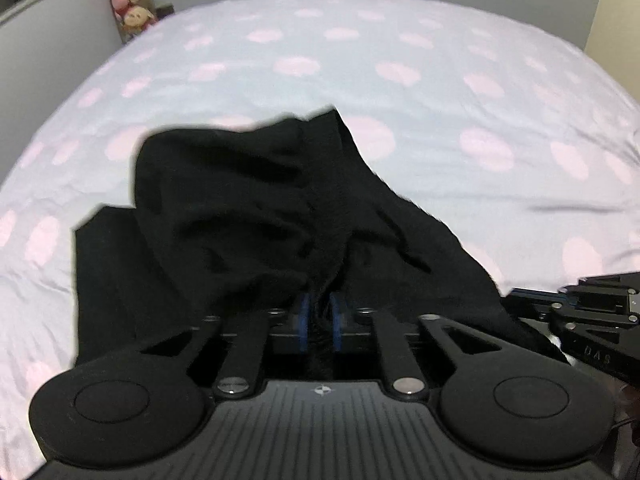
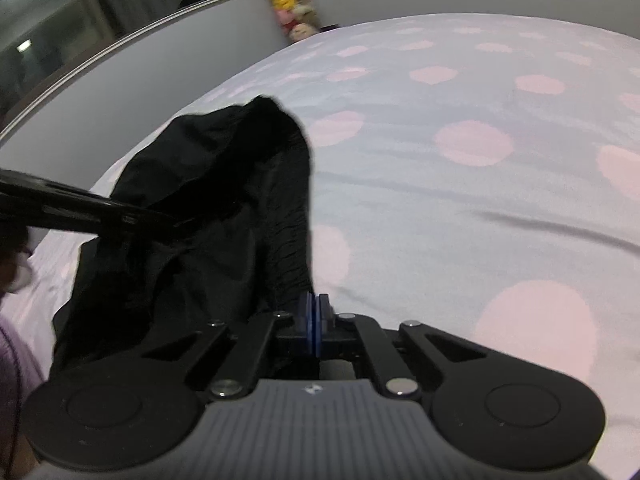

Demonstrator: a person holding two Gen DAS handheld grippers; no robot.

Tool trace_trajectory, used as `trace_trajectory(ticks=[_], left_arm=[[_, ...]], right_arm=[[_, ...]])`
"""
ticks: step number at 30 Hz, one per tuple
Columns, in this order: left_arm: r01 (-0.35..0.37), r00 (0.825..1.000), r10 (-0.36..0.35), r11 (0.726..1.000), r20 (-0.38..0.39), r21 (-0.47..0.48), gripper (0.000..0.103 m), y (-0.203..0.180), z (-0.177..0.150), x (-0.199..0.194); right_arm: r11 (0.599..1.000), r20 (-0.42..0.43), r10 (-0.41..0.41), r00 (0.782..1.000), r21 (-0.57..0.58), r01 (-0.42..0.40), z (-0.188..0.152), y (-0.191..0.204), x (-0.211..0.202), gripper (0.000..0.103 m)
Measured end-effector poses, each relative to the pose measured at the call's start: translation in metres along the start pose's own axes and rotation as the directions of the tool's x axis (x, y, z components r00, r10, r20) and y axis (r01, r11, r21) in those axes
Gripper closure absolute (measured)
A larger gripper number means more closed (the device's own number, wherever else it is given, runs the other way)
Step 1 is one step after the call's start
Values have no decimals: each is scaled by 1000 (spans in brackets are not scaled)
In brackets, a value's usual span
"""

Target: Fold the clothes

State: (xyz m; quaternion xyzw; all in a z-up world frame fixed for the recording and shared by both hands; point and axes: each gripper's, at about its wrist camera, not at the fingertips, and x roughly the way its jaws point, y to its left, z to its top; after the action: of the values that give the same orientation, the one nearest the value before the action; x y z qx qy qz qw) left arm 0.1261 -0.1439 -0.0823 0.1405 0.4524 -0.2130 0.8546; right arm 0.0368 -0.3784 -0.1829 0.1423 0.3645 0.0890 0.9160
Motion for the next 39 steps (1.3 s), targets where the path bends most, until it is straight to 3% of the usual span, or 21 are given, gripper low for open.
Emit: trace_trajectory(ticks=[3, 8, 10, 14, 16, 21, 28, 39], left_arm=[[-9, 1000, 9, 1000, 20, -9, 100, 13, 3, -21], [-47, 998, 48, 999, 37, -16, 100, 35, -5, -58], [-71, 997, 72, 997, 37, -16, 103, 43, -10, -71], [-121, 992, 122, 992, 32, -37, 103, 60, -20, -82], [-105, 994, 107, 993, 33, -57, 103, 67, -25, -90], [-9, 997, 14, 997, 70, -79, 102, 68, -35, -103], [69, 993, -69, 998, 98, 10, 96, 41, -28, -70], [67, 998, -66, 991, -7, 118, 90, 30, -24, -3]], right_arm=[[999, 27, -44, 999, 14, 44, 1, -2, -10, 103], [997, 44, -4, 999, 79, 0, 3, -6, -22, 102], [997, 25, 6, 1000, 78, -8, 5, -4, -18, 93], [998, -34, 32, 999, 62, -29, 14, 2, -3, 86], [998, -58, 31, 998, 57, -27, 18, 4, 7, 68], [1000, -76, -1, 997, 5, 2, 20, 10, 17, 69], [1000, -100, -9, 995, -5, 9, 23, 10, 15, 71], [997, -118, 72, 990, 24, -70, 25, -4, 29, 71]])
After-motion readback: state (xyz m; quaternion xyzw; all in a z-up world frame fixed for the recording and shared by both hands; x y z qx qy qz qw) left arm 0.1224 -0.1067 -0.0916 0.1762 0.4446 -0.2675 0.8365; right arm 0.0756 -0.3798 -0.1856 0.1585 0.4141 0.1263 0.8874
